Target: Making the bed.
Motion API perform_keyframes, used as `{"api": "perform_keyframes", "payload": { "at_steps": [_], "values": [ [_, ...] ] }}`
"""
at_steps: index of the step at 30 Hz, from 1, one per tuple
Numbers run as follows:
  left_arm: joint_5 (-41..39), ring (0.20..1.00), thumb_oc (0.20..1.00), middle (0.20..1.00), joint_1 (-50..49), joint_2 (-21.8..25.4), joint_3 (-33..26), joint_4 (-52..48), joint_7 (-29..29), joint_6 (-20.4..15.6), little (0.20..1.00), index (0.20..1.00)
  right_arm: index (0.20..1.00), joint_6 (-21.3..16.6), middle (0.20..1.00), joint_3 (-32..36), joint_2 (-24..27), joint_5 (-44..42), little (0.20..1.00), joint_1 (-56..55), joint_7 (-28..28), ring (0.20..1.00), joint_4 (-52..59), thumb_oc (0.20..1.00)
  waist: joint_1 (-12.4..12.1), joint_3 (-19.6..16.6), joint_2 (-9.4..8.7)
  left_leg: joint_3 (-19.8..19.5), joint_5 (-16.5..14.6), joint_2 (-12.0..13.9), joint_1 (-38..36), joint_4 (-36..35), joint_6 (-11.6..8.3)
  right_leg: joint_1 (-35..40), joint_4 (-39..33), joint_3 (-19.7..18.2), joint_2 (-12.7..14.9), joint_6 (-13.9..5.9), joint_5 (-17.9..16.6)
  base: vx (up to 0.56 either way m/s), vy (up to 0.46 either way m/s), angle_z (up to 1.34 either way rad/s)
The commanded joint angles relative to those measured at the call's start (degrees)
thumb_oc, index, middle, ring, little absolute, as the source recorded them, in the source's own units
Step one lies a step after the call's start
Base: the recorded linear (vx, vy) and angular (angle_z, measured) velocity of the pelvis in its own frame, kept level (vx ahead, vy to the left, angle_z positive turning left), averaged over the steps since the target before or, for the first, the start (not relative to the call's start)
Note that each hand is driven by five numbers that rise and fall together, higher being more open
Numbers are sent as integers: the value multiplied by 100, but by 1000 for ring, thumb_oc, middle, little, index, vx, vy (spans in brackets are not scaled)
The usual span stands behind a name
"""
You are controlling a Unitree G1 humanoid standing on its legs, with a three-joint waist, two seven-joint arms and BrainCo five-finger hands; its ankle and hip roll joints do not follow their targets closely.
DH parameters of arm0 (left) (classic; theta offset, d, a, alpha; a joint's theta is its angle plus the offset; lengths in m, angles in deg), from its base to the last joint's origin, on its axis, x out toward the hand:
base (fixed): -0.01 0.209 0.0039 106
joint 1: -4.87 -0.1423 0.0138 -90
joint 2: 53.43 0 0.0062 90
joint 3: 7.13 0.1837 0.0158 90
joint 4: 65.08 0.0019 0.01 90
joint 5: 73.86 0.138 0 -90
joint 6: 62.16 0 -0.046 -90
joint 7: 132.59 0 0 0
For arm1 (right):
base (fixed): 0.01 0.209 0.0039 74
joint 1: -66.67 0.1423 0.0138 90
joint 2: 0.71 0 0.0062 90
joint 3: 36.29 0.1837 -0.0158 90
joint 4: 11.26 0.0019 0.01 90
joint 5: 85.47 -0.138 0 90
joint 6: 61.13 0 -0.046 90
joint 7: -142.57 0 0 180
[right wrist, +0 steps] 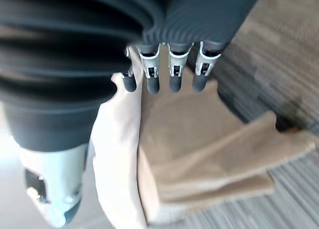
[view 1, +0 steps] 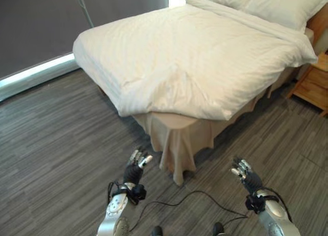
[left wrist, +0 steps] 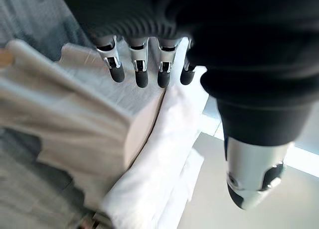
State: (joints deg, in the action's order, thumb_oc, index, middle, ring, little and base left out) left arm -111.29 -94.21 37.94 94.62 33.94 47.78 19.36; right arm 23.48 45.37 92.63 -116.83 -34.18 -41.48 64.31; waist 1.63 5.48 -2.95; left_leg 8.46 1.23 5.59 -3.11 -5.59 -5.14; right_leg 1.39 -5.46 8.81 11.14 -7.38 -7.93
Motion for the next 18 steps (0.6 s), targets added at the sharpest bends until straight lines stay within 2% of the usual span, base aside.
{"api": "perform_keyframes", "payload": {
  "at_steps": [1, 2, 3, 4, 5, 7, 8, 10, 11, 12, 18],
  "values": [
    [67, 1000, 1000, 1000, 327, 113, -70, -296, -185, -185, 1000, 1000, 1000, -252, 1000, 178, 27, 158, 1000, 256, 56, 1000, 162, 1000, 67, 138, -1, -218, -353, -352, -162, 168, 554, -605, 1385, 12, 464, -513, -199, -89, 158, -13],
    [110, 1000, 1000, 1000, 351, 150, -43, -274, -186, -190, 1000, 1000, 1000, -250, 1000, 166, 4, 204, 1000, 251, 55, 1000, 132, 1000, 107, 222, 20, -178, -338, -376, -170, 148, 574, -801, 1652, -102, 488, -576, -376, -96, 166, -12],
    [204, 1000, 1000, 1000, 371, 183, -45, -245, -183, -177, 1000, 1000, 1000, -251, 1000, 159, -26, 220, 1000, 247, 59, 1000, 123, 1000, 166, 293, 93, -197, -309, -353, -160, 144, 592, -949, 1897, -222, 360, -550, -343, -46, 217, -24],
    [268, 1000, 1000, 1000, 357, 201, -124, -165, -158, -183, 1000, 1000, 1000, -251, 1000, 80, -116, 74, 1000, 231, -12, 1000, 114, 1000, 249, 305, 175, -212, -286, -350, -206, 106, 604, -1124, 1984, -430, -134, -391, 67, -5, 161, -21],
    [268, 1000, 1000, 1000, 357, 201, -124, -165, -158, -183, 1000, 1000, 1000, -251, 1000, 80, -116, 74, 1000, 231, -12, 1000, 114, 1000, 249, 308, 175, -212, -287, -349, -209, 105, 604, -1122, 1985, -430, -134, -390, 68, 47, 127, -21],
    [297, 1000, 1000, 1000, 228, 192, -303, -187, -153, -191, 1000, 1000, 1000, -240, 1000, 9, -131, 101, 1000, 152, -96, 1000, 165, 1000, 196, 267, 195, -135, -298, -368, -246, 83, 621, -1195, 1856, -14, -314, -199, 355, 55, 47, -10],
    [287, 1000, 1000, 1000, 207, 191, -363, -139, -147, -187, 1000, 1000, 1000, -233, 1000, -3, -127, 133, 1000, 99, -92, 1000, 168, 1000, 143, 221, 159, -113, -306, -413, -228, 87, 595, -984, 1547, 169, -249, -146, 445, 77, -8, -15],
    [250, 1000, 1000, 1000, 156, 142, -396, -49, -124, -208, 1000, 1000, 1000, -225, 1000, -87, -88, 180, 1000, 122, -62, 1000, 60, 1000, 164, 184, 105, -173, -299, -426, -190, 125, 578, -711, 1112, -244, -499, -49, 577, 71, -40, 2],
    [250, 1000, 1000, 1000, 156, 142, -395, -49, -124, -208, 1000, 1000, 1000, -226, 1000, -87, -88, 180, 1000, 122, -62, 1000, 60, 1000, 162, 186, 105, -171, -300, -426, -193, 125, 578, -709, 1111, -246, -500, -49, 577, 85, -48, 26],
    [115, 1000, 1000, 1000, 128, 61, -492, -93, -41, -240, 1000, 1000, 1000, -238, 1000, -115, -19, 207, 1000, 179, -73, 1000, 133, 1000, 47, 127, 55, -171, -290, -426, -176, 140, 553, -579, 925, -161, -520, -12, 577, 84, -41, 24],
    [130, 1000, 1000, 1000, -42, 47, -363, -141, -106, -154, 1000, 1000, 1000, -205, 1000, -36, 62, 102, 1000, 87, -66, 1000, 183, 1000, 47, 1, -3, -226, -328, -405, -265, 110, 522, -262, 578, -50, -582, 28, 603, 98, -32, 0]
  ]
}}
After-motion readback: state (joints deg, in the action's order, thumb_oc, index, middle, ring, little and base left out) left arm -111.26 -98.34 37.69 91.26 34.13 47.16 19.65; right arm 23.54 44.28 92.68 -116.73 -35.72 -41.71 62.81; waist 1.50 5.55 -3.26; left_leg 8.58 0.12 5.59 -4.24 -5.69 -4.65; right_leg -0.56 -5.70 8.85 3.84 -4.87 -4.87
